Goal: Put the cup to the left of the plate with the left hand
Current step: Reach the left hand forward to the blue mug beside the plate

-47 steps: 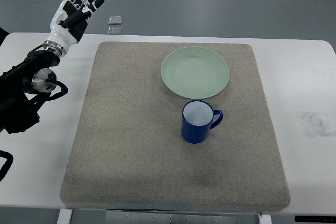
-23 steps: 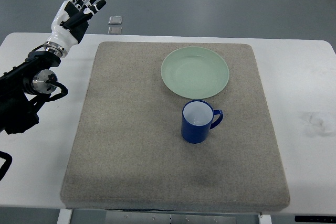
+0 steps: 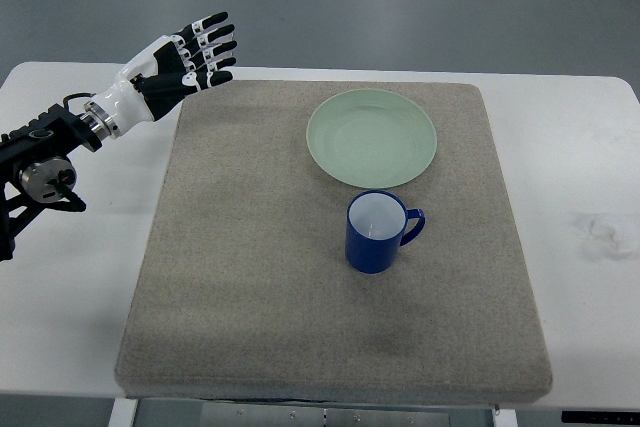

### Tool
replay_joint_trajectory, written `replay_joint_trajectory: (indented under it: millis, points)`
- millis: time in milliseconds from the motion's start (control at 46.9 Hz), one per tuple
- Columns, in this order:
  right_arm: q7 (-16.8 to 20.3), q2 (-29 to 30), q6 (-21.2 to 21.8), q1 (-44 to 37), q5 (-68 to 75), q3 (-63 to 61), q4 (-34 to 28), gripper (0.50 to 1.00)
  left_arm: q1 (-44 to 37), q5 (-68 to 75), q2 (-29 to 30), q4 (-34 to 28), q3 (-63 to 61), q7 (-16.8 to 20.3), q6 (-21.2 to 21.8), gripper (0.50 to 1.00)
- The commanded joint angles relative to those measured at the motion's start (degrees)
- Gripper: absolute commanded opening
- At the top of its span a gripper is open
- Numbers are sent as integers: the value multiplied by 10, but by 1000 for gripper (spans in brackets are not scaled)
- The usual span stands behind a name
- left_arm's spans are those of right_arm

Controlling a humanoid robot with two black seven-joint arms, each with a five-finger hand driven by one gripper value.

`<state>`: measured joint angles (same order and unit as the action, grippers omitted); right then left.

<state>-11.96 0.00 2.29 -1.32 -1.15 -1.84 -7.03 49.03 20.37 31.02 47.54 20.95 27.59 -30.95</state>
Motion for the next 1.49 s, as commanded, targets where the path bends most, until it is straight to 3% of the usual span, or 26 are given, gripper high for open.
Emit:
replay_joint_trajectory:
  millis: [0, 576, 1471]
  points:
    - [0, 0, 0, 0, 0, 0, 0, 932, -2, 61, 3, 3, 2, 1, -7, 994]
    - [-1, 0, 0, 0, 0, 0, 0, 932, -11, 177, -15, 91, -10, 1, -25, 994]
    - [0, 0, 0, 0, 0, 0, 0, 932, -26, 227, -104, 90, -13, 0, -17, 994]
